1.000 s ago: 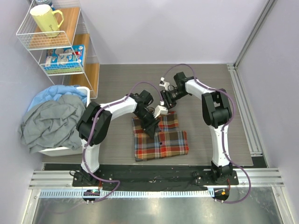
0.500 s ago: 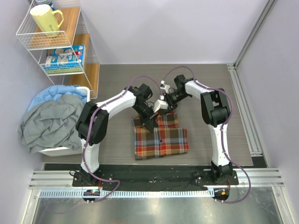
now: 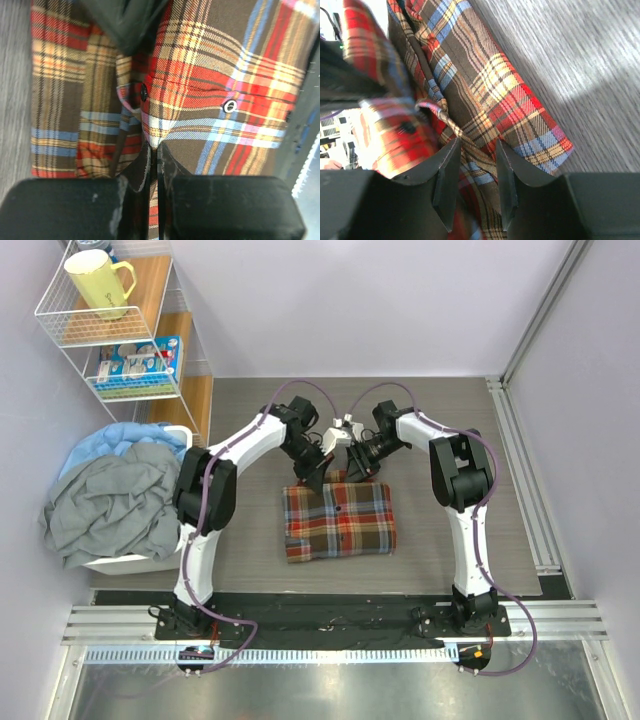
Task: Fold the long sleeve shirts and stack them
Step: Fold the shirt
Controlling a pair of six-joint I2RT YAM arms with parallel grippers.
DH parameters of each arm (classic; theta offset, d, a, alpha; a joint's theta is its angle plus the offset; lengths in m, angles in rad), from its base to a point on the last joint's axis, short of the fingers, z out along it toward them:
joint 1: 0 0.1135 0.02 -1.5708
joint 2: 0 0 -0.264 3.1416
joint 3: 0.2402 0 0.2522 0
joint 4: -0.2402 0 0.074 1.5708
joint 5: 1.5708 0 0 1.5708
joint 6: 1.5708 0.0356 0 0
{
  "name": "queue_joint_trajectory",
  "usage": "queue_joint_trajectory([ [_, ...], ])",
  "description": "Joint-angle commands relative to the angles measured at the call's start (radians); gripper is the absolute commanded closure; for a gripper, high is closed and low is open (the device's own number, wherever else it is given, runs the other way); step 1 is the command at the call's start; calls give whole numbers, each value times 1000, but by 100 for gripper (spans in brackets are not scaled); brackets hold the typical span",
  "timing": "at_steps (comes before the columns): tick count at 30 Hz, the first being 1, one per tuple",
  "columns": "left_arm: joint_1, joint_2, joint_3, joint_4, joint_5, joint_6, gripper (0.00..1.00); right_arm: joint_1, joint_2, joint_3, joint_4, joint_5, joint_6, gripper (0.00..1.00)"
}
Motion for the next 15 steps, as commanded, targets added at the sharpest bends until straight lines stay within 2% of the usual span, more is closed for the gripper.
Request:
queue_joint_trajectory([
  [1,8,7,8,61,-64,18,100,-2,-27,31,-31,8,-26,60],
  [8,-18,46,-36,90,-113,30,100,0,-55,-7,-47,8,-29,60],
  [15,-104,-46,-237,145,-96,66,100,9,-150,-220,-41,-21,-29,60],
])
